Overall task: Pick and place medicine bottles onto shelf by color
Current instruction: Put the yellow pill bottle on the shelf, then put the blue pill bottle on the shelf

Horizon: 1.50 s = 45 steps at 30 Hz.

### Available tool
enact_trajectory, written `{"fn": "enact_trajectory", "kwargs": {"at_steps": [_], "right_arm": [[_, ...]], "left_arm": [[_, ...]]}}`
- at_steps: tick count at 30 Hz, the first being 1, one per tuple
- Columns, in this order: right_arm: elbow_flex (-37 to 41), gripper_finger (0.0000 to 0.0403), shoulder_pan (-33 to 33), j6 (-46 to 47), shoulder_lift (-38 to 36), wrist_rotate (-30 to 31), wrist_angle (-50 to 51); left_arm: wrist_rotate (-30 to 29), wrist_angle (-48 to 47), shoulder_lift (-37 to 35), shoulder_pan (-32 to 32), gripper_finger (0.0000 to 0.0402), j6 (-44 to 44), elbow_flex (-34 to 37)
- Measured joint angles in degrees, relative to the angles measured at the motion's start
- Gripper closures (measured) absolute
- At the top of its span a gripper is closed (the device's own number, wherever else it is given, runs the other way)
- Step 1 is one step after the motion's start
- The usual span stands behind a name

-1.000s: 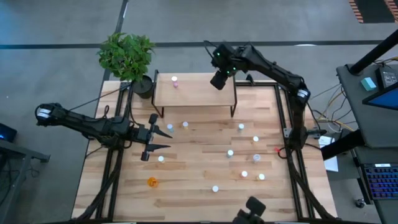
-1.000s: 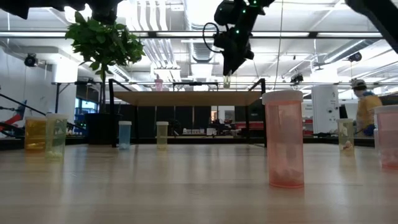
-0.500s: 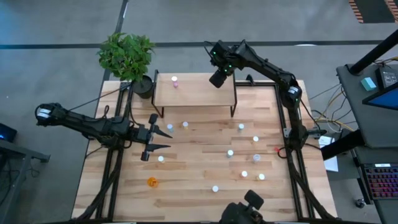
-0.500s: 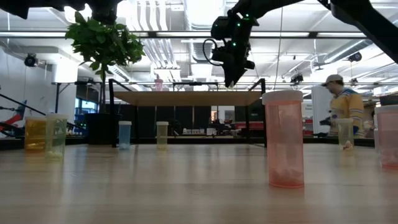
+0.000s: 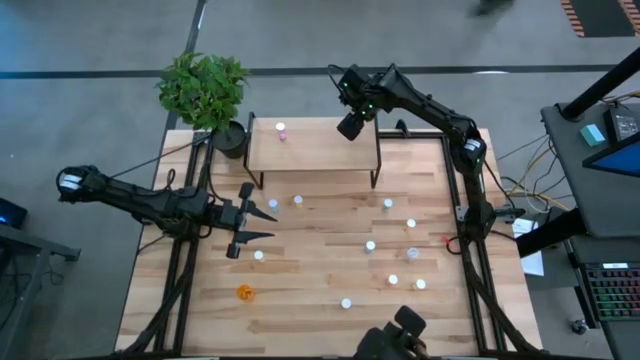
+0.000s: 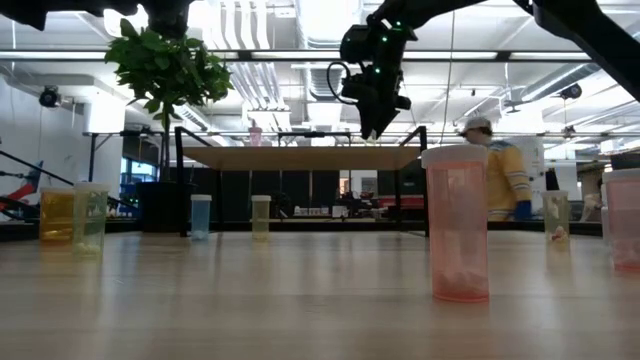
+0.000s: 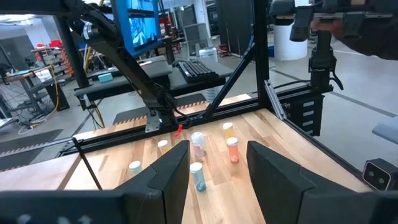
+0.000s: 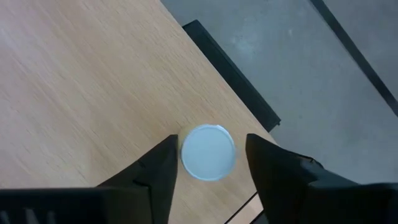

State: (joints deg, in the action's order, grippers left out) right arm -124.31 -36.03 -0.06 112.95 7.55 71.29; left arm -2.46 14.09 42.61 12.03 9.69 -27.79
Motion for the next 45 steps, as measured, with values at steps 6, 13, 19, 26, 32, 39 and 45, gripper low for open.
{"fn": "enact_trajectory", "kwargs": {"at_steps": [6, 13, 19, 26, 32, 39, 45], "right_arm": [[-0.11, 0.0207, 0.0, 0.03, -0.66, 0.0, 0.06], [-1.55, 0.0207, 0.99, 1.95, -5.3, 0.0, 0.01], [-0.14, 0.0208, 6.98, 3.0, -10.96, -0.04, 0.0], [8.2, 0.0216, 19.64, 2.98, -16.94, -0.07, -5.26], [21.03, 0.0216, 30.33, 3.14, -22.03, -0.04, -17.22], [34.84, 0.0218, 42.0, 3.06, -25.33, -0.04, -28.4], [42.44, 0.022, 50.17, 6.51, -25.73, -0.07, -27.84]], "left_arm": [[0.0, 0.5, 0.0, 0.0, 0.0257, 0.0, 0.02], [0.0, 0.55, 0.66, 0.0, 0.0257, -0.4, 0.01], [0.0, 1.75, 3.01, 0.0, 0.0257, -3.39, 0.0], [0.02, 2.29, 5.18, -0.01, 0.0257, -11.4, -0.04], [0.05, 1.85, 6.4, -0.01, 0.0257, -18.21, -0.04], [0.11, 1.86, 8.21, 0.03, 0.0257, -24.62, -0.04], [0.22, 4.15, 11.45, 0.02, 0.0257, -25.44, -0.04]]}}
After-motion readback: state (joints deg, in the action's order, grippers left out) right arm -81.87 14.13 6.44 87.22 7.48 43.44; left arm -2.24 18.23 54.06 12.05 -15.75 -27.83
